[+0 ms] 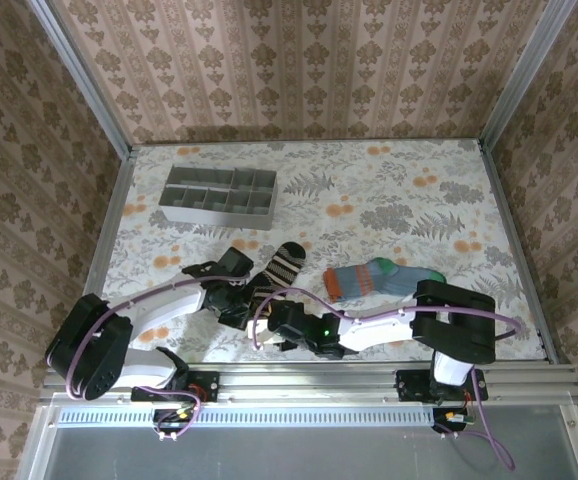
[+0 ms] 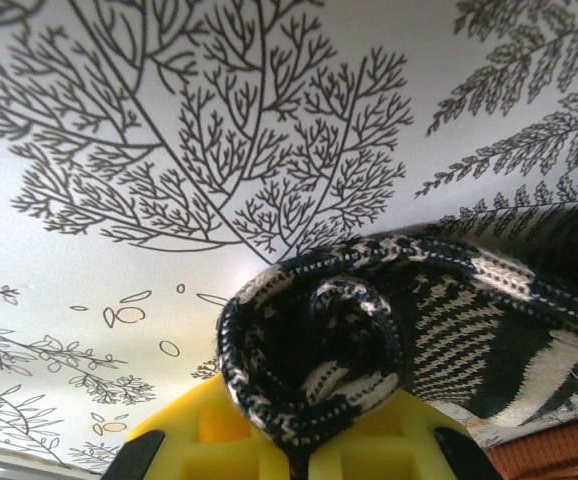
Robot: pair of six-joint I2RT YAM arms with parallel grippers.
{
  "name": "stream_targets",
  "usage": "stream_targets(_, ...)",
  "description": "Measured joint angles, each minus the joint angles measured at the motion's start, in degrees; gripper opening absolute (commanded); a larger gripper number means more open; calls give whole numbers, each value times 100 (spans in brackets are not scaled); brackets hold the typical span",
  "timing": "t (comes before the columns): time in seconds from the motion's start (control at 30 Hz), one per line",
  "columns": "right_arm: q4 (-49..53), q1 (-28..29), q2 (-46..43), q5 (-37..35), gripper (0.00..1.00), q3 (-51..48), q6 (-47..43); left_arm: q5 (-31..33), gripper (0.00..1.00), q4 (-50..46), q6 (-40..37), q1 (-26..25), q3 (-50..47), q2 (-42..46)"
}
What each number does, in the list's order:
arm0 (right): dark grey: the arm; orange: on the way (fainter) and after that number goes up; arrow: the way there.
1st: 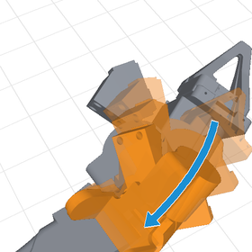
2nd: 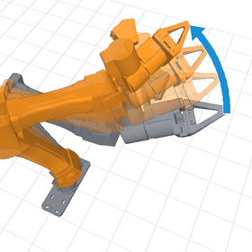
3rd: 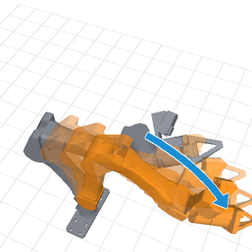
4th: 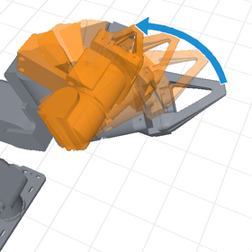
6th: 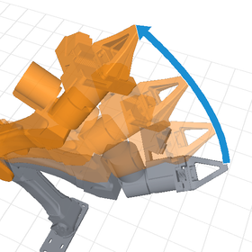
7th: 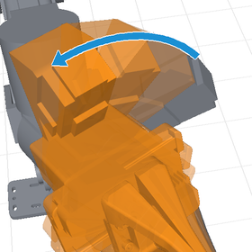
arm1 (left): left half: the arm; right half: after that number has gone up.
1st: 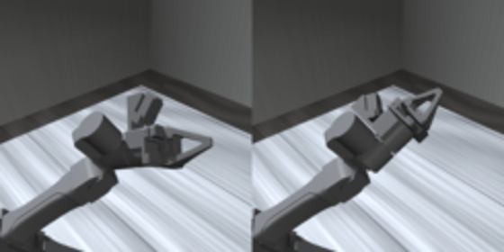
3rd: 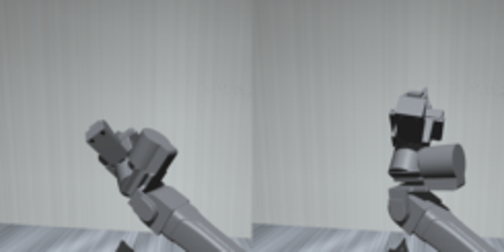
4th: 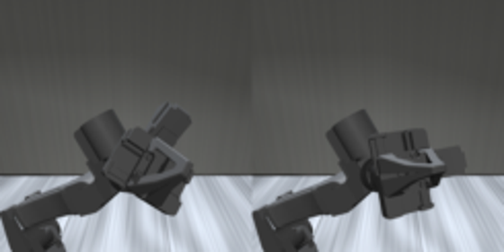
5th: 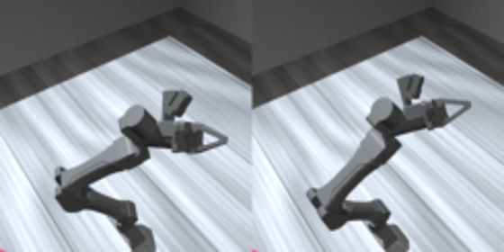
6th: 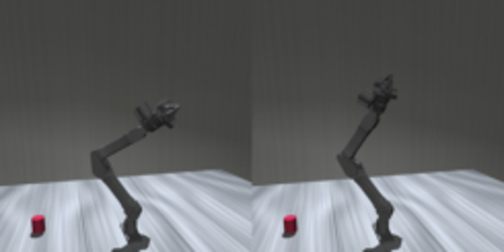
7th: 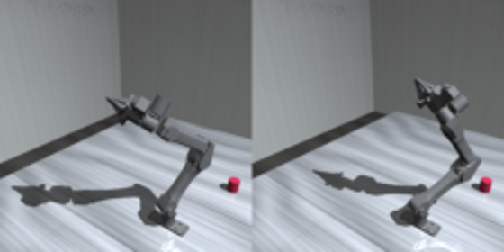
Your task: Roll the socks
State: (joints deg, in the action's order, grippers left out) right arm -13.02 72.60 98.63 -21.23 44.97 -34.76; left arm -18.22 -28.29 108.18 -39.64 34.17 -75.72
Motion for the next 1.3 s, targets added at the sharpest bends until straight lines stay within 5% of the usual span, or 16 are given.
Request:
stream_targets(0.4,227,-24,485,-197,0,387,439,-79,0,37,-192,168,7,-35)
stream_targets(0.47,278,-63,483,-109,0,409,605,-76,0,48,-251,201,9,-28)
stream_targets(0.6,393,-319,428,450,0,474,973,-7,31,66,-463,330,9,59)
stream_targets(0.8,638,-874,345,1589,0,553,1464,190,53,-46,-833,863,-17,584)
stream_targets(1.0,802,-1305,332,2544,0,595,1705,343,57,-149,-1036,1261,-68,1344)
stream_targets(1.3,1462,-1856,507,3711,0,994,1963,345,53,-66,-1246,1204,-264,1679)
